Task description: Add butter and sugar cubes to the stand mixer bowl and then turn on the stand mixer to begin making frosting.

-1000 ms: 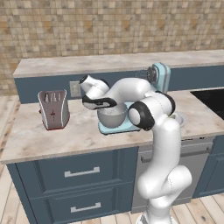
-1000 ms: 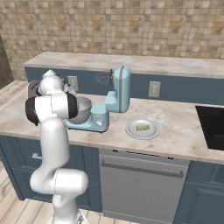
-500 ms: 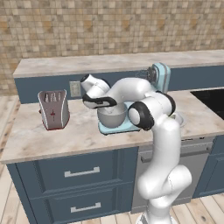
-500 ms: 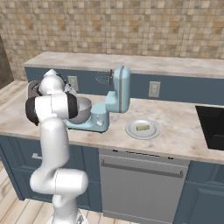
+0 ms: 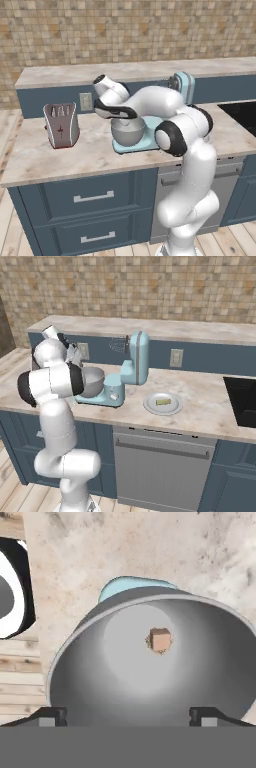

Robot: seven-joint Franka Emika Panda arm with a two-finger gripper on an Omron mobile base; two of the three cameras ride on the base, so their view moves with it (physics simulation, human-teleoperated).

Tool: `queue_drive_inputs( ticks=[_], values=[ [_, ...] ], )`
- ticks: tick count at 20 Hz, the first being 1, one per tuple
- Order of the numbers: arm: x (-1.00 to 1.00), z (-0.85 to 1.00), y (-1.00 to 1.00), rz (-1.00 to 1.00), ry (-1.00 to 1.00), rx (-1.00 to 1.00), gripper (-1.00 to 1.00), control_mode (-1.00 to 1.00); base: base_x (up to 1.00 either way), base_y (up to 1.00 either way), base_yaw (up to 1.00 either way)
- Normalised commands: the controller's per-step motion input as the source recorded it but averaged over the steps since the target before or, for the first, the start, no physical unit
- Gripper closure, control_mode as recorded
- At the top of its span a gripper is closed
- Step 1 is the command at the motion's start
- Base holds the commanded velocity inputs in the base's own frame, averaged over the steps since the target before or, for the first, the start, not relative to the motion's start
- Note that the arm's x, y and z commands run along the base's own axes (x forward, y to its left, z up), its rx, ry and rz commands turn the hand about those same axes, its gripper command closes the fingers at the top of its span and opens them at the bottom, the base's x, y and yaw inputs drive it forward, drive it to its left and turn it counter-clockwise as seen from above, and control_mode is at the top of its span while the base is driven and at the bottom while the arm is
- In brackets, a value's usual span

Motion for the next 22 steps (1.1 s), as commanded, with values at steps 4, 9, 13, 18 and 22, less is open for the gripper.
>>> queue_drive_inputs(
  ticks=[4,9,13,18,22],
  values=[
    [-1.0,1.0,-0.21,0.0,-0.29,0.23,-1.0,-1.0,0.0,0.0,0.0],
    [-1.0,0.94,-0.72,-0.01,-0.19,0.2,-1.0,-1.0,0.0,0.0,0.0],
    [-1.0,0.62,-1.0,-0.02,-0.06,0.2,-1.0,-1.0,0.0,0.0,0.0],
    [-0.96,0.38,-1.0,0.0,-0.01,0.24,-1.0,-1.0,0.0,0.0,0.0],
    [-0.67,0.15,-1.0,0.0,0.0,0.21,-1.0,-1.0,0.0,0.0,0.0]
  ],
)
